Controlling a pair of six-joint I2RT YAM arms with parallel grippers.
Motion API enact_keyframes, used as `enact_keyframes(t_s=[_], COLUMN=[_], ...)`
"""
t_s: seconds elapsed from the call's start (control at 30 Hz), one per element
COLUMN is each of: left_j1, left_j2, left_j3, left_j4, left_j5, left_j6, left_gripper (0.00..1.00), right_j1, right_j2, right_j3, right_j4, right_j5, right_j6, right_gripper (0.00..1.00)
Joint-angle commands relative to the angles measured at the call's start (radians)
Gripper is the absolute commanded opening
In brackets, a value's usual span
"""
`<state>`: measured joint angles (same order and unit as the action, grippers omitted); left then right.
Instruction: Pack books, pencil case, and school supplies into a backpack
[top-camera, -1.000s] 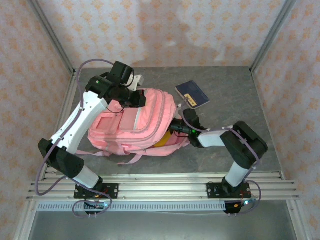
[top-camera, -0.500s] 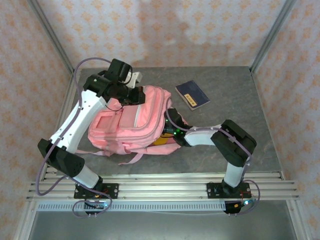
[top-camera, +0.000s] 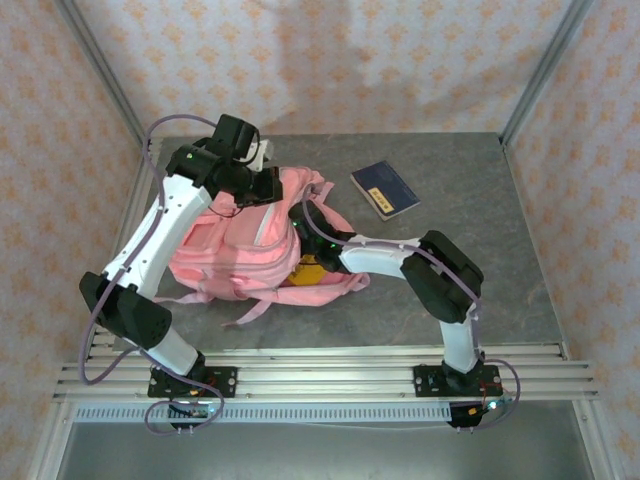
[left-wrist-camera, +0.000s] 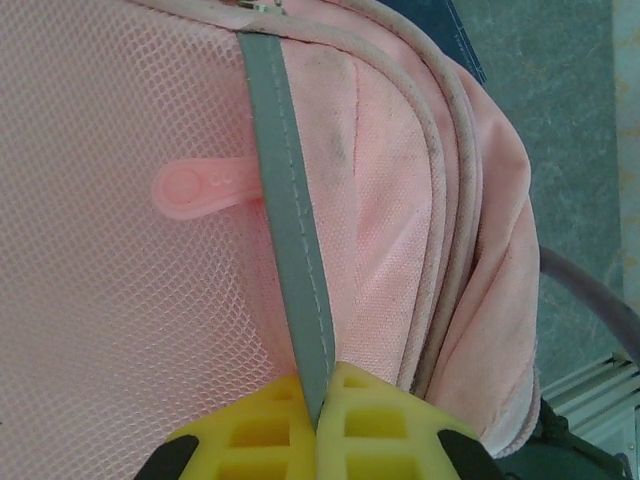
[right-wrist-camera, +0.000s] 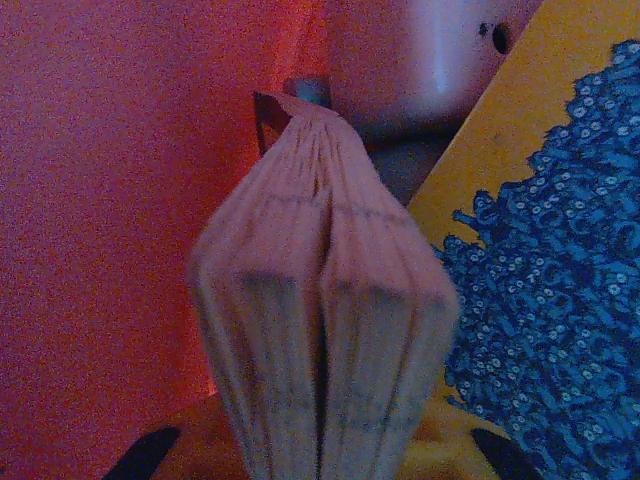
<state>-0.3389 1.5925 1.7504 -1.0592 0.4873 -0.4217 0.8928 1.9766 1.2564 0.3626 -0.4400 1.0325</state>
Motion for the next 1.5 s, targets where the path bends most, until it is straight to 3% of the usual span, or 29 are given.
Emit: enact_keyframes(t_s=[0.0, 0.07, 0.13, 0.3, 0.5, 0.97, 1.47], left_j1=[-0.070, -0.072, -0.072, -0.043, 0.023, 0.066, 0.093], left_j2=[-0.023, -0.022, -0.025, -0.054, -0.106, -0.124, -0.132], left_j3=[0.031, 0.022, 0.019, 0.004, -0.066, -0.102, -0.121], left_j4=[0.260, 0.272, 0.270, 0.252, 0.265, 0.266, 0.278], left_j5=[0.213, 0.211, 0.200, 0.189, 0.192, 0.191, 0.194], left_j6=[-0.046, -0.055, -0.054, -0.044, -0.047, -0.048, -0.066], left_gripper=[0.00, 0.00, 0.00, 0.00, 0.00, 0.00, 0.00], right_j1=[0.044, 0.043, 0.043, 0.009, -0.034, -0.061, -0.132], right_j2=[0.079, 0.100, 0.101, 0.031, -0.050, -0.155, -0.294], right_j3=[0.027, 0.036, 0.021, -0.120, -0.246, -0.383, -0.578], right_j4=[-0.040, 0.027, 0.107, 0.335, 0.451, 0.454, 0.543], right_j5=[0.035, 0.007, -0.016, -0.034, -0.067, -0.138, -0.187], right_j6=[0.037, 0.064, 0.086, 0.126, 0.120, 0.032, 0.010], right_gripper=[0.29, 0.43, 0.51, 0.62, 0.74, 0.84, 0.85])
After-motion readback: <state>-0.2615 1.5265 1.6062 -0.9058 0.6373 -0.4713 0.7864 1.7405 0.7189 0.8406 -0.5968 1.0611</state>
